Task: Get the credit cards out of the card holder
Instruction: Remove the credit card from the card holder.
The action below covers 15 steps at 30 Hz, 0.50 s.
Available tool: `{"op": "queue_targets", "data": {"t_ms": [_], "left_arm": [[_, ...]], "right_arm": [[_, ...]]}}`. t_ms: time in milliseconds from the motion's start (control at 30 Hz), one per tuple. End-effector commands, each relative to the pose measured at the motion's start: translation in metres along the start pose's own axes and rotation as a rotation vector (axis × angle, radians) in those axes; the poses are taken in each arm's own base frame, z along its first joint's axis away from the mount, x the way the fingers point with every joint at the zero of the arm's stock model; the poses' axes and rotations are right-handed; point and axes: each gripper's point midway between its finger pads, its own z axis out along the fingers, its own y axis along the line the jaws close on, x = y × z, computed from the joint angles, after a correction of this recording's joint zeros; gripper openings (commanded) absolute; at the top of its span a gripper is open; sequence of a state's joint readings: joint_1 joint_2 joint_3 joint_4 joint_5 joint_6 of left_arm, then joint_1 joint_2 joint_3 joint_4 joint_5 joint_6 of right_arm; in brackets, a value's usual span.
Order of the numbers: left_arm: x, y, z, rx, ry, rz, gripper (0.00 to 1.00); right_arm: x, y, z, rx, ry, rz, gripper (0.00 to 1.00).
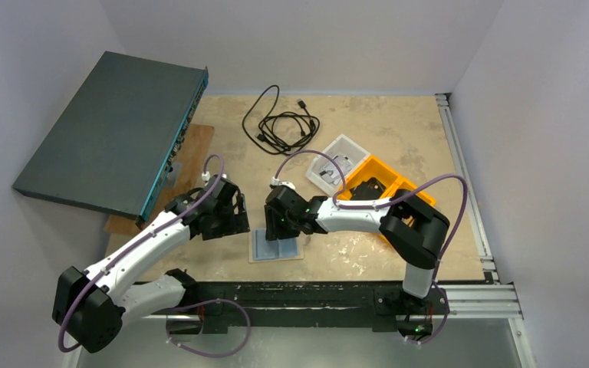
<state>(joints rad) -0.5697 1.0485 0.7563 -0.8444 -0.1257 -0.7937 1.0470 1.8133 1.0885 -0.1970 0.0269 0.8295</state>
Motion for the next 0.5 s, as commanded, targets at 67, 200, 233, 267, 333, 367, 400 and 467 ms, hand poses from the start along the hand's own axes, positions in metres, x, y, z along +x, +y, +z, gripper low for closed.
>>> {"op": "queue_targets", "data": {"t_ms": [67, 200, 233, 267, 333, 367, 400, 467], "left_arm": [[-0.002, -0.009, 0.001, 0.054, -0.009, -0.022, 0.78], [0.0, -0.014, 0.003, 0.075, 0.007, -0.014, 0.78], [0.0, -0.015, 0.004, 0.079, 0.012, -0.013, 0.78], [0.001, -0.016, 0.004, 0.084, 0.015, -0.011, 0.77], [0.003, -0.018, 0.006, 0.096, 0.027, -0.01, 0.76], [0.003, -0.021, 0.007, 0.107, 0.031, -0.007, 0.75], [0.005, -0.023, 0.007, 0.118, 0.037, -0.006, 0.73], [0.006, -0.028, 0.01, 0.144, 0.049, -0.004, 0.7]], "right_arm": [[-0.002, -0.005, 0.003, 0.026, -0.01, 0.005, 0.36], [0.008, -0.014, 0.006, 0.042, 0.007, 0.016, 0.21], [0.01, -0.016, 0.006, 0.041, 0.011, 0.022, 0.17], [0.012, -0.019, 0.007, 0.041, 0.016, 0.028, 0.14], [0.016, -0.024, 0.007, 0.037, 0.024, 0.042, 0.08], [0.017, -0.026, 0.008, 0.036, 0.027, 0.051, 0.06], [0.019, -0.029, 0.008, 0.033, 0.031, 0.059, 0.05], [0.019, -0.035, 0.009, 0.03, 0.028, 0.076, 0.02]]}}
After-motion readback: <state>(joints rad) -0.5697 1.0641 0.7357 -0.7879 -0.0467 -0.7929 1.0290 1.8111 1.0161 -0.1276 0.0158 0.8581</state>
